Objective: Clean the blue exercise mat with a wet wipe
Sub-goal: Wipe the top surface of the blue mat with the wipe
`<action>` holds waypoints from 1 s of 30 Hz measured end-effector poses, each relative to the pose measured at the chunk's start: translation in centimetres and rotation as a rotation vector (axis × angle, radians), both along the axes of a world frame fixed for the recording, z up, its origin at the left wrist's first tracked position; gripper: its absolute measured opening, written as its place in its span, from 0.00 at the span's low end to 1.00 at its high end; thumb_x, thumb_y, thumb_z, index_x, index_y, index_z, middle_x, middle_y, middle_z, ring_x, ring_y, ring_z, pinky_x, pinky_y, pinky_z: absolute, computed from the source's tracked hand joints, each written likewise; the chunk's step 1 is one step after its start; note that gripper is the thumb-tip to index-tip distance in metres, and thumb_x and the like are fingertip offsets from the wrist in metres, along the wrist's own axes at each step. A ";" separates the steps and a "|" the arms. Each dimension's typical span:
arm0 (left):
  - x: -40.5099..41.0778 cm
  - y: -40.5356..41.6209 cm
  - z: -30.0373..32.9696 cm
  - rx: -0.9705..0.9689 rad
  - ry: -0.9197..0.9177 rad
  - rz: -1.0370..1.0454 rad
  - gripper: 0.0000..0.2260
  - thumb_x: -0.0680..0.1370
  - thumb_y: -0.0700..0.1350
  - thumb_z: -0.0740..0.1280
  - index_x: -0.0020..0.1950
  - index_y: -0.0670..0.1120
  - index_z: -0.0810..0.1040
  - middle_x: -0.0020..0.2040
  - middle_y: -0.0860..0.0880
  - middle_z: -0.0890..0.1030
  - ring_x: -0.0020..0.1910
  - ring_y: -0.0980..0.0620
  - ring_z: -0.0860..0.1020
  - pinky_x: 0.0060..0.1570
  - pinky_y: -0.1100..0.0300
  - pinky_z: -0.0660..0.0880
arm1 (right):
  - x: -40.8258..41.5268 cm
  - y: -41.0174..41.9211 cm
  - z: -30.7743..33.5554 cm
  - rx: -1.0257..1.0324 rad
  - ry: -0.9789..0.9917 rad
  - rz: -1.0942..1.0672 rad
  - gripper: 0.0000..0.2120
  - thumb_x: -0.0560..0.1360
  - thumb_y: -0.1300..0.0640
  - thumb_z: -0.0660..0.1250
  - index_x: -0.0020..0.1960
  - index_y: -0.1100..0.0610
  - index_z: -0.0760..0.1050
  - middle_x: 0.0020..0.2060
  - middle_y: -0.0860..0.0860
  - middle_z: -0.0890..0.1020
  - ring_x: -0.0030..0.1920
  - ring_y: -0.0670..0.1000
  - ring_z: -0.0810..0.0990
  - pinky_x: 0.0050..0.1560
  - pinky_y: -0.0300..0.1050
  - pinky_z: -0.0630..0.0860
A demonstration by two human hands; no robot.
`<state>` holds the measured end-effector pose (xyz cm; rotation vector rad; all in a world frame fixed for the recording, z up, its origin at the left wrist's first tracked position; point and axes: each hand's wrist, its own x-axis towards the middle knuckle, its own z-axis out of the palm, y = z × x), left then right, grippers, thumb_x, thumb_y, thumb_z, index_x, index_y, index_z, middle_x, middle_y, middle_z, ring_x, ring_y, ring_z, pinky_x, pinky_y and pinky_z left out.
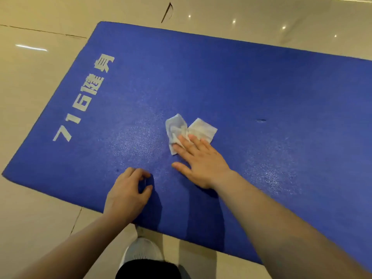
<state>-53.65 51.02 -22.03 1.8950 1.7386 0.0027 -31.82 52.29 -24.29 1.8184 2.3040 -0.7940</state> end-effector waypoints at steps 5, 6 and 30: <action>-0.4 0.5 0.1 -0.032 -0.050 -0.031 0.11 0.77 0.46 0.70 0.59 0.51 0.77 0.50 0.57 0.71 0.50 0.57 0.72 0.49 0.62 0.70 | 6.9 6.2 0.3 -0.069 -0.067 -0.402 0.32 0.81 0.35 0.44 0.80 0.47 0.42 0.79 0.47 0.39 0.78 0.54 0.38 0.77 0.53 0.39; -0.8 0.8 0.3 -0.056 -0.069 -0.043 0.10 0.77 0.45 0.70 0.58 0.51 0.77 0.49 0.57 0.72 0.48 0.58 0.72 0.48 0.63 0.69 | 7.2 7.0 0.2 -0.078 -0.088 -0.443 0.33 0.80 0.34 0.44 0.80 0.47 0.41 0.79 0.48 0.39 0.78 0.55 0.38 0.77 0.54 0.39; -5.9 -1.0 1.3 -0.045 0.052 -0.070 0.15 0.81 0.48 0.64 0.68 0.54 0.72 0.68 0.57 0.66 0.64 0.59 0.64 0.63 0.66 0.65 | -0.9 3.7 -1.2 0.007 -0.105 -0.339 0.36 0.80 0.34 0.38 0.80 0.54 0.38 0.78 0.53 0.36 0.78 0.59 0.38 0.76 0.56 0.38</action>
